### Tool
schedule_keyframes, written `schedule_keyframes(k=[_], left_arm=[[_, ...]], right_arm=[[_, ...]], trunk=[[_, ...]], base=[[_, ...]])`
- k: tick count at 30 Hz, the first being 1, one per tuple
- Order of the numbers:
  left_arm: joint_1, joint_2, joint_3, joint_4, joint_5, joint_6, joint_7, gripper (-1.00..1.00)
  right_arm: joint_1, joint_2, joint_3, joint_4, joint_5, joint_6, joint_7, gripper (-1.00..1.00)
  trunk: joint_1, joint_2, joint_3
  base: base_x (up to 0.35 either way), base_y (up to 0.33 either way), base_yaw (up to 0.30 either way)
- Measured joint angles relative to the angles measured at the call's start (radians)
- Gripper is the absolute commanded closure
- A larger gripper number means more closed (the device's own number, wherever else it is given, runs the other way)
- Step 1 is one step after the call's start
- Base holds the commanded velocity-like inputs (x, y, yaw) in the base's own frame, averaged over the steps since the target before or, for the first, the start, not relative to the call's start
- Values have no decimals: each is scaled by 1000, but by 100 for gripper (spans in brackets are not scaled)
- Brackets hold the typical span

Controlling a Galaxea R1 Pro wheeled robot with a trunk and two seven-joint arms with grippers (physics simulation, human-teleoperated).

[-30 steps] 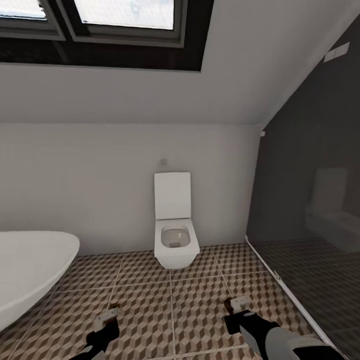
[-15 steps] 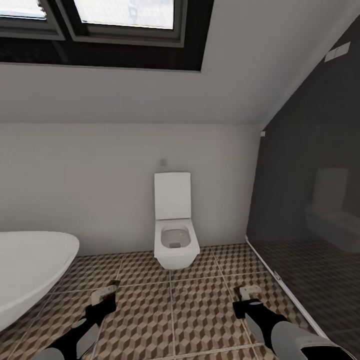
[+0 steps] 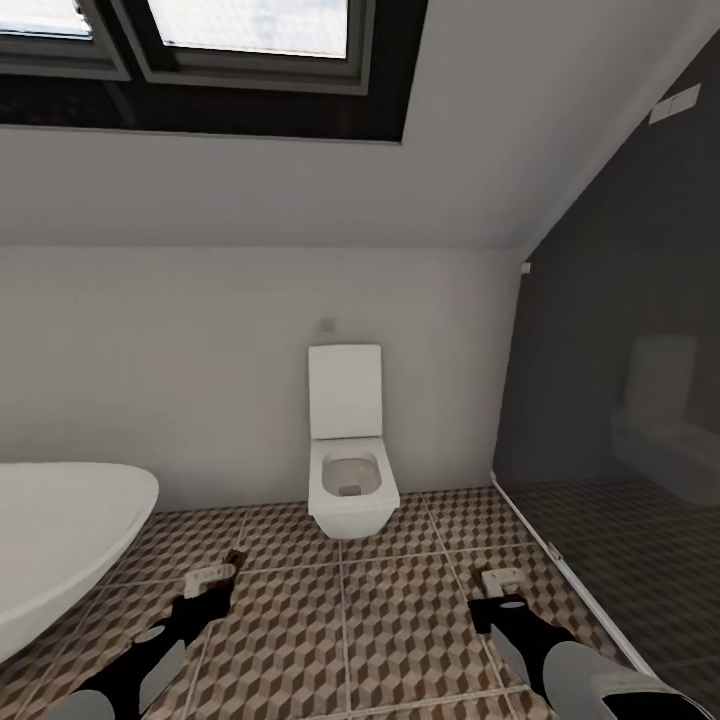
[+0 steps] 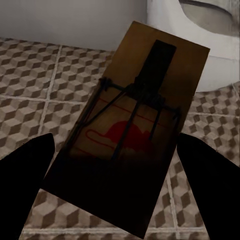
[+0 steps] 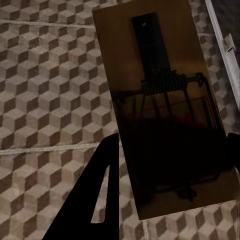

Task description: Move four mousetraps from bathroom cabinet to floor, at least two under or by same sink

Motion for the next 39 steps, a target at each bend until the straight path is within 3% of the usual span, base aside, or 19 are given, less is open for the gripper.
schedule_keyframes(k=[1, 9, 25, 39], left_arm=[[1, 2, 2, -13, -15, -1, -26, 100], [1, 2, 5, -18, -19, -3, -27, 100], [1, 2, 0, -16, -20, -3, -27, 100], [1, 2, 0, -16, -20, -7, -26, 100]], right_arm=[[0, -3, -1, 0, 0, 5, -2, 100], [0, -1, 0, 0, 0, 10, -4, 100], [0, -5, 0, 0, 0, 5, -3, 100], [0, -1, 1, 0, 0, 5, -2, 100]], trunk=[[0, 0, 0], [0, 0, 0], [0, 0, 0], [0, 0, 0]], base=[[0, 0, 226], [0, 0, 187], [122, -164, 9], [38, -27, 0]])
